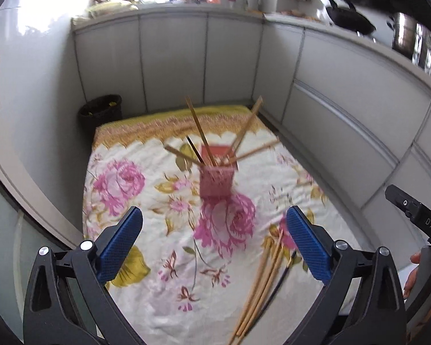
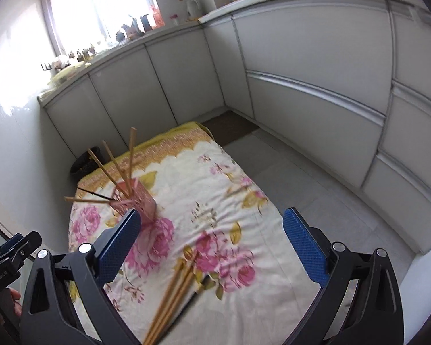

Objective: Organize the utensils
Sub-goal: 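Lower the left gripper to the pile and close on a chopstick while the right gripper approaches the pile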

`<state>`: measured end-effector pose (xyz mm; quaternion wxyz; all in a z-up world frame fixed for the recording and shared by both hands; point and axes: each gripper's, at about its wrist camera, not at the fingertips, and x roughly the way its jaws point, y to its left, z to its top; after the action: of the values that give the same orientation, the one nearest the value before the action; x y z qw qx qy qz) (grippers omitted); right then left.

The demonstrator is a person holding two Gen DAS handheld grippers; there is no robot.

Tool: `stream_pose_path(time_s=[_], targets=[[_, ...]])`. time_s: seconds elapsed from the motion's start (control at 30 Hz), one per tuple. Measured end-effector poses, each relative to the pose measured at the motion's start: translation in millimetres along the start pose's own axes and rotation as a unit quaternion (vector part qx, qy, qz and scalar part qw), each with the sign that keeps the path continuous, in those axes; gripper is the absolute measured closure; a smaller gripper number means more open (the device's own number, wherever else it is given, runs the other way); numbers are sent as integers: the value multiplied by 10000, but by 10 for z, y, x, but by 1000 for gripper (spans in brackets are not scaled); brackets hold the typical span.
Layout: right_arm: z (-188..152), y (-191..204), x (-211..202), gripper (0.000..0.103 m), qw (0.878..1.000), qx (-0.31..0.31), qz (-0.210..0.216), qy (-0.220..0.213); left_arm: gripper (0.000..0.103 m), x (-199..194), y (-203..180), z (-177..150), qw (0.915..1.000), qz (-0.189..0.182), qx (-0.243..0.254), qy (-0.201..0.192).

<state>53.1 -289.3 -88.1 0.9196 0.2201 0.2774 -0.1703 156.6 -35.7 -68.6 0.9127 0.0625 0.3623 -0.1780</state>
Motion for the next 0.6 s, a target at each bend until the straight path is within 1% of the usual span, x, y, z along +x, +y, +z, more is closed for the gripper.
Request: stream_pose_path(time_s=[0.1, 0.13, 0.2, 0.27, 0.3, 0.37, 0.43, 0.5, 0.53, 0.57, 0.6], targets=[[-335, -316, 162, 7, 9989, 163, -229, 370, 7, 339, -252, -161, 9971, -91, 420, 629], [-438, -410, 234, 7, 9980, 212, -294, 510, 7, 462, -352, -210, 9944, -106, 596, 861], [-589, -560, 369, 7, 9954, 341, -400, 804, 7, 687, -503, -271, 9895, -99, 800, 1198], [-665, -668, 471, 7, 9921, 525, -343, 1087, 8, 914, -597, -330, 9844, -87, 878, 1526], [-692, -678, 487, 7, 9912, 573, -303, 1154, 9, 1025, -631, -359, 9817, -72, 872, 1693], [-734, -668, 507, 7, 9910, 538, -290, 1194, 23, 1265, -686, -387, 9741, -75, 845, 2096], [-772, -662, 537, 7, 9905, 487, -268, 1257, 30, 1518, -721, -418, 9654, -108, 764, 2492], [-804, -659, 591, 7, 9884, 492, -189, 1426, 33, 1717, -751, -440, 9597, -50, 691, 2722], [-826, -666, 606, 7, 9874, 508, -155, 1492, 37, 1786, -772, -441, 9583, 10, 693, 2773], [-832, -669, 619, 7, 9863, 535, -118, 1556, 44, 1864, -781, -442, 9569, 78, 694, 2820], [-843, -672, 635, 7, 9850, 575, -59, 1624, 46, 1915, -799, -442, 9554, 76, 681, 2871]])
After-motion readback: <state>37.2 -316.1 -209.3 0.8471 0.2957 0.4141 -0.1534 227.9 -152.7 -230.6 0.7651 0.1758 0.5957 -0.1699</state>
